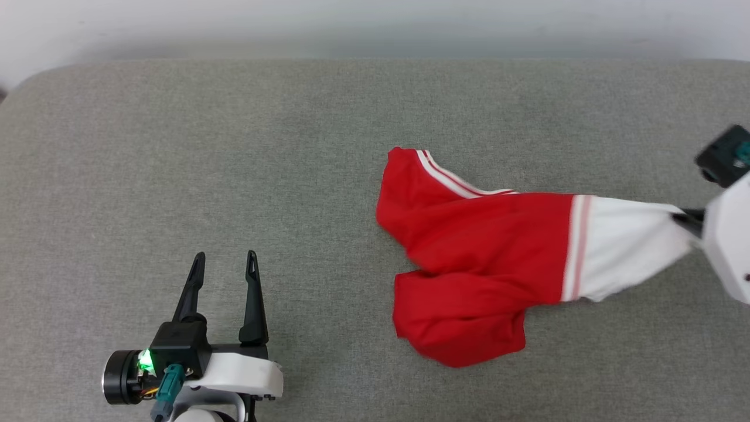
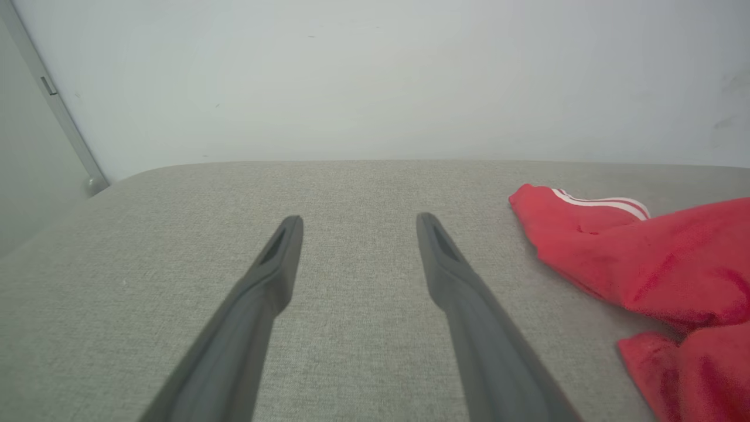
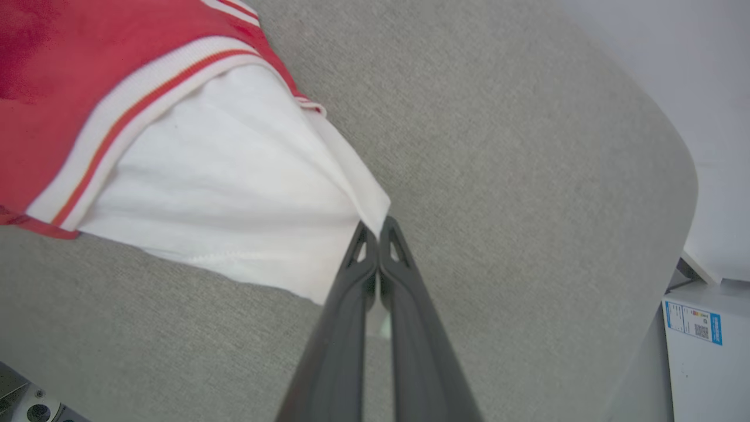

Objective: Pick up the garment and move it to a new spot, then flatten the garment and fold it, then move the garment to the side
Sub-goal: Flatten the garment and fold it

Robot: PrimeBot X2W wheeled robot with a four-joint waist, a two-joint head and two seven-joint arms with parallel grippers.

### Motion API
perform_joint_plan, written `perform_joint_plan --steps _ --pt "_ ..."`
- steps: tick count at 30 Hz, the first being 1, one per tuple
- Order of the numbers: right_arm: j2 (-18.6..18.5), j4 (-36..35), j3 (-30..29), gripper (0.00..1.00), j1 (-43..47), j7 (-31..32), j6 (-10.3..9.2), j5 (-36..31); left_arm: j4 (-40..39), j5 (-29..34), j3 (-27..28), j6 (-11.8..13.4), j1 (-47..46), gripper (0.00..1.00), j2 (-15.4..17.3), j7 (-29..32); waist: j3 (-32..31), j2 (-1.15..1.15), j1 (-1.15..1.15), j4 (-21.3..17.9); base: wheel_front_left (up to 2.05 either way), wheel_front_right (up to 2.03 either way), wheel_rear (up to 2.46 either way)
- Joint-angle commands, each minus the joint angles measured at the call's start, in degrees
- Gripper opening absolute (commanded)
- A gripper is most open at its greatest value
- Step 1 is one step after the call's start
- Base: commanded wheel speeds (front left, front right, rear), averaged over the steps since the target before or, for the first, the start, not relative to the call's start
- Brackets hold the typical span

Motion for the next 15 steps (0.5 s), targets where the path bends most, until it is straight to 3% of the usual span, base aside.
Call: perform_joint_plan --steps 1,6,13,15 --pt "-1.40 1.48 -0.39 0.00 2.13 0.56 -0.08 0.58 -0.38 0.14 0.21 0.23 0.24 1.00 -0.04 -0.15 0.28 0.00 0.00 -0.31 0.00 0.00 0.00" --pt "-2.70 9.84 -2.60 0.00 8.13 1.44 -0.08 3.49 -0.54 0.39 0.06 -0.30 -0.89 1.00 -0.04 -0.15 1.82 0.00 0.00 -0.30 0.00 0.00 0.00" --pt "2.94 20.84 -3.78 0.00 15.56 -0.94 -0.08 6.44 0.13 0.61 -0.21 -0.60 -1.66 1.00 -0.04 -0.15 2.65 0.00 0.00 0.40 0.00 0.00 0.00" --pt "3.91 22.25 -4.63 0.51 15.26 -3.40 -0.09 5.67 0.50 0.67 -0.12 -0.70 -1.51 1.00 -0.04 -0.15 2.00 0.00 0.00 0.48 0.00 0.00 0.00"
